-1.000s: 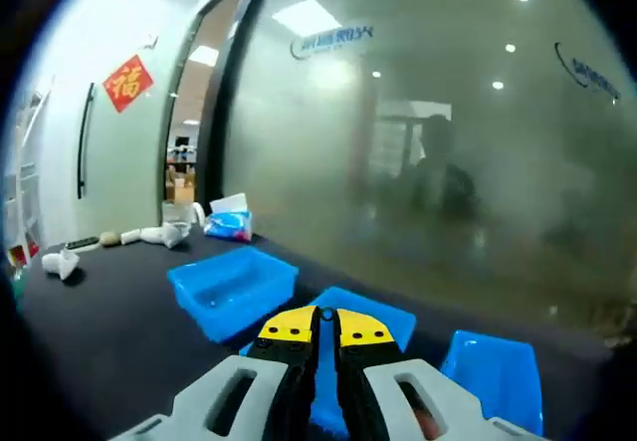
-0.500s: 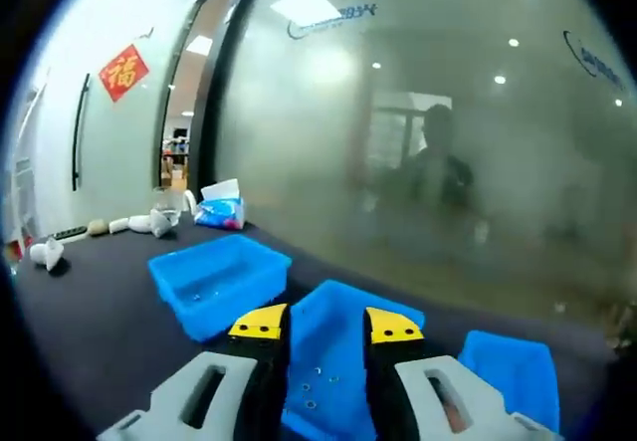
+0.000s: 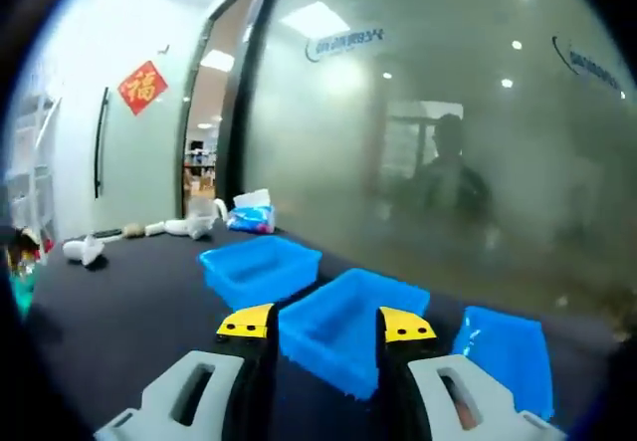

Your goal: Sort the screws, nuts, and washers into the corresponding bins

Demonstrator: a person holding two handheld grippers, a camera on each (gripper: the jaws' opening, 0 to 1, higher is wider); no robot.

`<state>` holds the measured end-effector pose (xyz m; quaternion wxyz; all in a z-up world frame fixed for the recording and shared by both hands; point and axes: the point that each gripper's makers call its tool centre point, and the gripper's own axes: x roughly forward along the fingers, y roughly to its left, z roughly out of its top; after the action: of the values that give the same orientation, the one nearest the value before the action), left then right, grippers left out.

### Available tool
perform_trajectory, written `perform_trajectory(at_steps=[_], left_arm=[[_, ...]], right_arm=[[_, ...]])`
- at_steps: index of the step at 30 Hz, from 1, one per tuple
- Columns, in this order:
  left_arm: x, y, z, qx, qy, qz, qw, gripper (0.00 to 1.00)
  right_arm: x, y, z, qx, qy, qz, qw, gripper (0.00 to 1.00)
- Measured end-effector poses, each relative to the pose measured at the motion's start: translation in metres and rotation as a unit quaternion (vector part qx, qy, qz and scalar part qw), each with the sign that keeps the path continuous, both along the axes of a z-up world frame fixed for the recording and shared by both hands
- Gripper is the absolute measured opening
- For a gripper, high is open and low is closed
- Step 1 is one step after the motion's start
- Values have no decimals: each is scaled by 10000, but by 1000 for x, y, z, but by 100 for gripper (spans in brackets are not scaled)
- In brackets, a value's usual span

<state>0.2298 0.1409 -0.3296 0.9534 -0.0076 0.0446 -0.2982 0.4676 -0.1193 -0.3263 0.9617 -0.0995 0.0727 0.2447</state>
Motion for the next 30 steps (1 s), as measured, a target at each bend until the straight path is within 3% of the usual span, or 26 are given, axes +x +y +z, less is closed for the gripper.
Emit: perform_trajectory(at_steps=[7,13,17,23,30], left_arm=[[4,3,2,-92,-36,75,9999,45],[4,4,1,-126,-29,95,9999,45],[3,2,2,-133,-29,77,9999,45],[1,3,4,-152,-61,110,9998,46],[-2,0,5,-124,-73,69,9999,46]], right_arm=[[-85,-23,6,490,-159,156,9985,37],[-152,-47,7,786,-359,38,9963,38],[-191,-69,18,993,-630,-172,9929,38],[-227,-97,27,1127,-827,-493,9890,39],[-245,-106,27,1108,-902,-623,9878,39]])
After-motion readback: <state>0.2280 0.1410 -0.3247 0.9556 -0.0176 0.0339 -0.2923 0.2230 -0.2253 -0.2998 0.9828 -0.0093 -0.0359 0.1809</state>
